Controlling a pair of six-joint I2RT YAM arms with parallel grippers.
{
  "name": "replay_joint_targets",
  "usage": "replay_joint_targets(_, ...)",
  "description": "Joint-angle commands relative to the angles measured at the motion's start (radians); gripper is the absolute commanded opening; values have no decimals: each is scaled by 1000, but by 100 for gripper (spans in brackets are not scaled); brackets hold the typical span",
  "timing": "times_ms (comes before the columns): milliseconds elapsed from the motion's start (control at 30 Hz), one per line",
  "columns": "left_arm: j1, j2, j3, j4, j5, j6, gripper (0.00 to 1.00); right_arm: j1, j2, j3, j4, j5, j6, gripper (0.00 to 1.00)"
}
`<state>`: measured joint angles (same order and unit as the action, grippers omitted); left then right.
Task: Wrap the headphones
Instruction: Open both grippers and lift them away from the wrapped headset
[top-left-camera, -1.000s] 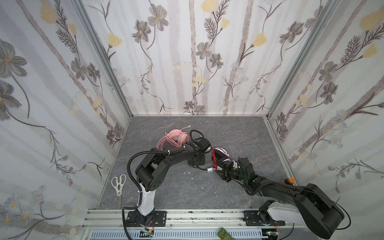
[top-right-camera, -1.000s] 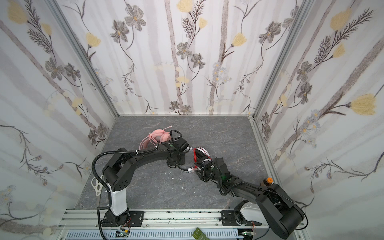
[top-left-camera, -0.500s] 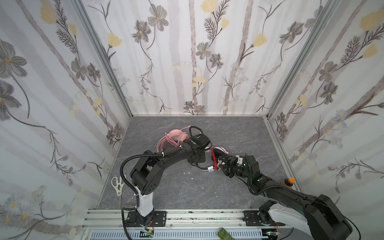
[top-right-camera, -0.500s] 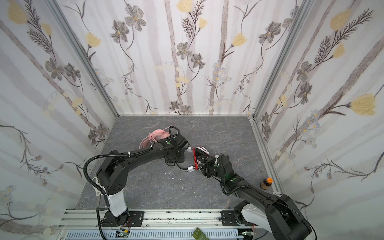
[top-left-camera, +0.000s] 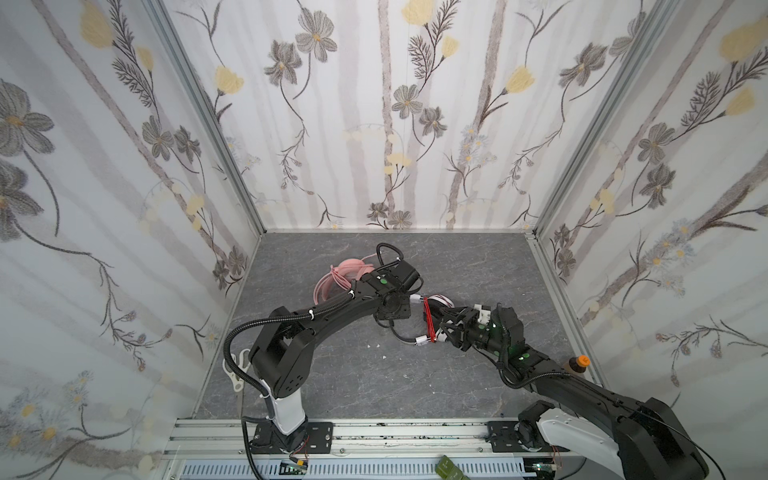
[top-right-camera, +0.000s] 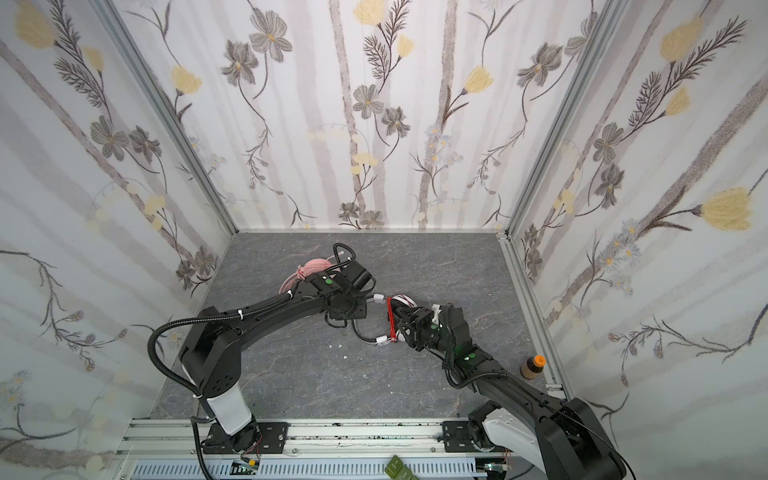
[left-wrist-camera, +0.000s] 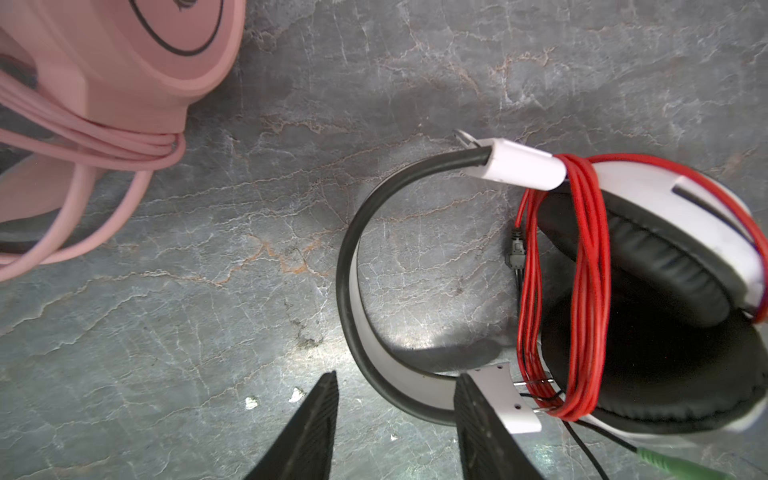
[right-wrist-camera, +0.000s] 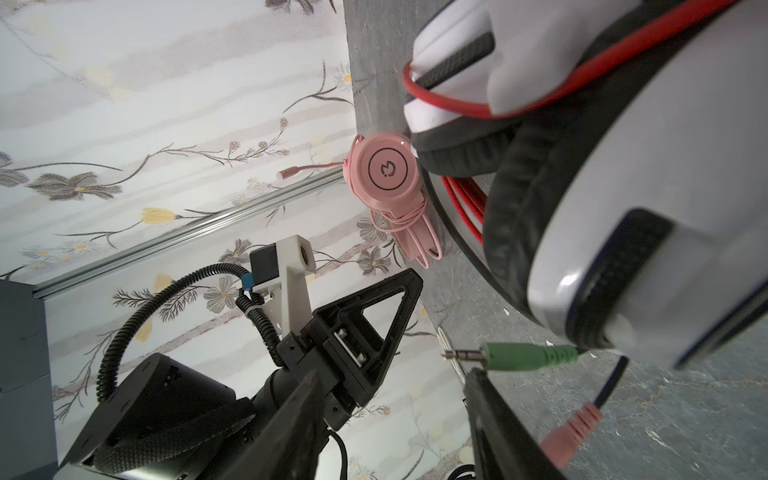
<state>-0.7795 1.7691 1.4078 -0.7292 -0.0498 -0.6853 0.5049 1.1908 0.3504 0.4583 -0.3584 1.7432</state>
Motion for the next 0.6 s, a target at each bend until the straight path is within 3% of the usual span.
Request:
replay_joint_targets(0,9,-29,7,-16,-21,4,48,-42,-34,11,-7,-27,-25,55)
replay_joint_targets(133,30,-68,-6,-17,-7,4,48,-148,-91,24,-70,-82,-81,55)
replay_joint_targets(400,140,-228,-78,15,42,11,50,-490,-140,117,-265,-262,-282,55)
replay_joint_targets(467,176,-286,-108,29,38,23,52,-520,-130,154,-303,-263,-344,55)
replay_joint_targets(533,215,-346,-134,42,33,32,60,-527,-116,185,-320,-243,-380,56)
replay_joint_targets(567,235,-380,-150,49,31,35,69,-539,-104,199,-322,-243,-403,56)
